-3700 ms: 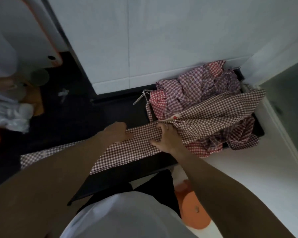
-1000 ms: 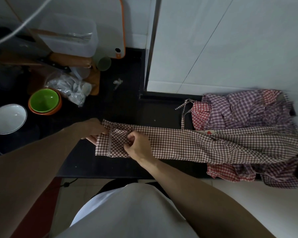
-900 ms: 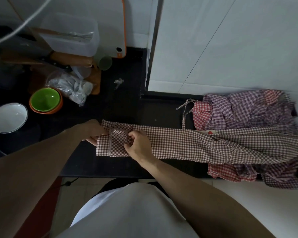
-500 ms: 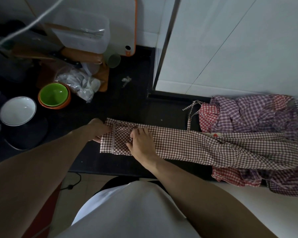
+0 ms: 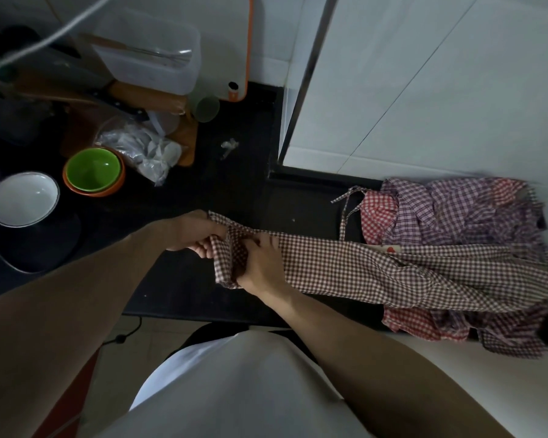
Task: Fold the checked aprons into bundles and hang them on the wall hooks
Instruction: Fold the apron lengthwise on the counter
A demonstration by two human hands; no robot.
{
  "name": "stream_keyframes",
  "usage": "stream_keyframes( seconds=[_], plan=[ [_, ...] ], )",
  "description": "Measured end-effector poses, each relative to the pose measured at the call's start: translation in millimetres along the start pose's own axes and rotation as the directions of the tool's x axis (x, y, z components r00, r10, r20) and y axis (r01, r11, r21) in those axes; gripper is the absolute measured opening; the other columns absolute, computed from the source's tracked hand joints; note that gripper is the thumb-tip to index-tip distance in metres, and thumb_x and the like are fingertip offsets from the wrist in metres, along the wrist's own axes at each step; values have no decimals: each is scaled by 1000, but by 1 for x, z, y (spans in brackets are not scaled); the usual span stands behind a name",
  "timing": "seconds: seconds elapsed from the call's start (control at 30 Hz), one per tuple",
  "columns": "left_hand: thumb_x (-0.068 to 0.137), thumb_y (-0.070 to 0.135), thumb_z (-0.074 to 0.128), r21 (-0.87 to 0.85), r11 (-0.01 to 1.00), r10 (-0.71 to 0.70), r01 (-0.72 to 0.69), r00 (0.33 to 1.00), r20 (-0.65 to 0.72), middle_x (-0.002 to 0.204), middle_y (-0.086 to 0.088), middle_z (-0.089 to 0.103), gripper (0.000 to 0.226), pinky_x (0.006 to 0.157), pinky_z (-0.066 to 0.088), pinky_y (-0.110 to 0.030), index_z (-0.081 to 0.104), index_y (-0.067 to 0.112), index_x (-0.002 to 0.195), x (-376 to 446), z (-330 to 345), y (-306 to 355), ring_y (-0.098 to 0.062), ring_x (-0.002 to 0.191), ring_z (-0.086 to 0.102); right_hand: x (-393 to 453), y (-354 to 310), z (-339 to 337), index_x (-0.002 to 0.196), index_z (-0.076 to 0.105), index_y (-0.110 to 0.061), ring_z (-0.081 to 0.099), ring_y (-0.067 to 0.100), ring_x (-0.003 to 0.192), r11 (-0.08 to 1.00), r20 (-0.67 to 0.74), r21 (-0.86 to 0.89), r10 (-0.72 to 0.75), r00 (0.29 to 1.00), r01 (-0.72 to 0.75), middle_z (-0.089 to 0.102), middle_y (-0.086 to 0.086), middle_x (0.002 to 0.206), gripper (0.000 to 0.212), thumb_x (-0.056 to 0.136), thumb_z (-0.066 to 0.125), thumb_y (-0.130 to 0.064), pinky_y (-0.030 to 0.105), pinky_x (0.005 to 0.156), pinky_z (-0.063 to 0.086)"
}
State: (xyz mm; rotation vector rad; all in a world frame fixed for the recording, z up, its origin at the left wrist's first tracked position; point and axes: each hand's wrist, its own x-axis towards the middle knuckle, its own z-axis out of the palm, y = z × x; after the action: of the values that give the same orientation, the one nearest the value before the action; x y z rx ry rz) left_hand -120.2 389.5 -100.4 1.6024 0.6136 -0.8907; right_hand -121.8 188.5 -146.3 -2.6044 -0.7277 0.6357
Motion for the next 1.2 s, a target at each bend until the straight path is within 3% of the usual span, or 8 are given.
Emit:
stream_keyframes(
  seconds=[0.17, 0.23, 0.33, 0.47, 0.67, 0.87, 0.97, 1.2],
  plan=[
    [94, 10, 57, 13, 999, 39, -40, 998, 51, 66, -14, 64, 18, 54, 51, -27, 65, -1, 81, 2, 27, 15, -20, 57, 61, 14, -11, -22, 98, 60, -2, 64, 19, 78, 620, 297, 711, 162, 941, -331, 70, 13, 82, 27, 105, 36, -12, 23, 64, 55],
    [94, 13, 60, 52, 998, 46, -48, 998, 34, 67, -15, 66, 21, 55, 52, -27, 66, -2, 80, 6, 38, 19, -20, 57, 64, 13, 2, -31, 112, 64, -6, 63, 14, 88, 686, 389, 572, 256, 885, -450, 70, 11, 107, 31, 107, 38, -23, 16, 77, 54],
    [95, 19, 62, 113, 991, 63, -65, 998, 19, 76, -16, 71, 24, 58, 54, -28, 69, -3, 87, 12, 52, 24, -20, 62, 68, 13, 16, -40, 122, 65, -12, 65, 23, 111, 393, 554, 697, 235, 798, -600, 69, 10, 122, 65, 102, 27, -61, 40, 106, 46],
    [98, 31, 61, 67, 996, 60, -58, 998, -27, 82, -14, 75, 33, 72, 60, -34, 69, -1, 98, 18, 70, 27, -23, 73, 72, 7, 26, -49, 128, 61, -2, 67, 22, 102, 116, 581, 809, -19, 813, -576, 69, 11, 114, 76, 92, 46, -67, 34, 99, 49],
    [100, 44, 50, -98, 992, 81, -78, 996, 25, 93, -18, 69, 48, 82, 57, -41, 65, -1, 107, 19, 76, 22, -29, 85, 67, -4, 35, -44, 126, 63, -2, 67, 24, 113, 110, 589, 797, 76, 804, -594, 72, 10, 118, 53, 82, 76, -28, 42, 107, 47],
    [95, 19, 55, 17, 1000, 4, 2, 932, -362, 89, -12, 62, 14, 57, 47, -29, 55, 5, 94, 31, 79, 15, -18, 68, 59, -11, 29, -43, 88, 64, -16, 65, 11, 80, 626, 248, 634, 391, 886, -453, 69, -2, 92, 6, 93, 66, -16, 16, 68, 50],
    [90, 33, 64, 69, 989, -83, 131, 876, -475, 100, -6, 55, 44, 57, 45, -29, 35, 10, 113, 30, 87, 10, -21, 86, 61, -16, 33, -39, 76, 53, -19, 56, 8, 64, 782, 132, 480, 384, 914, -398, 59, -5, 76, 21, 93, 64, -19, 11, 46, 36],
    [87, 29, 69, -95, 990, -132, 103, 911, -391, 95, -10, 68, 23, 80, 59, -37, 63, 7, 88, 40, 101, 2, -20, 82, 66, -23, 46, -32, 121, 46, -8, 63, 19, 97, 714, 134, 545, 444, 886, -440, 61, 1, 111, 37, 92, 65, -17, 26, 77, 53]
  ],
)
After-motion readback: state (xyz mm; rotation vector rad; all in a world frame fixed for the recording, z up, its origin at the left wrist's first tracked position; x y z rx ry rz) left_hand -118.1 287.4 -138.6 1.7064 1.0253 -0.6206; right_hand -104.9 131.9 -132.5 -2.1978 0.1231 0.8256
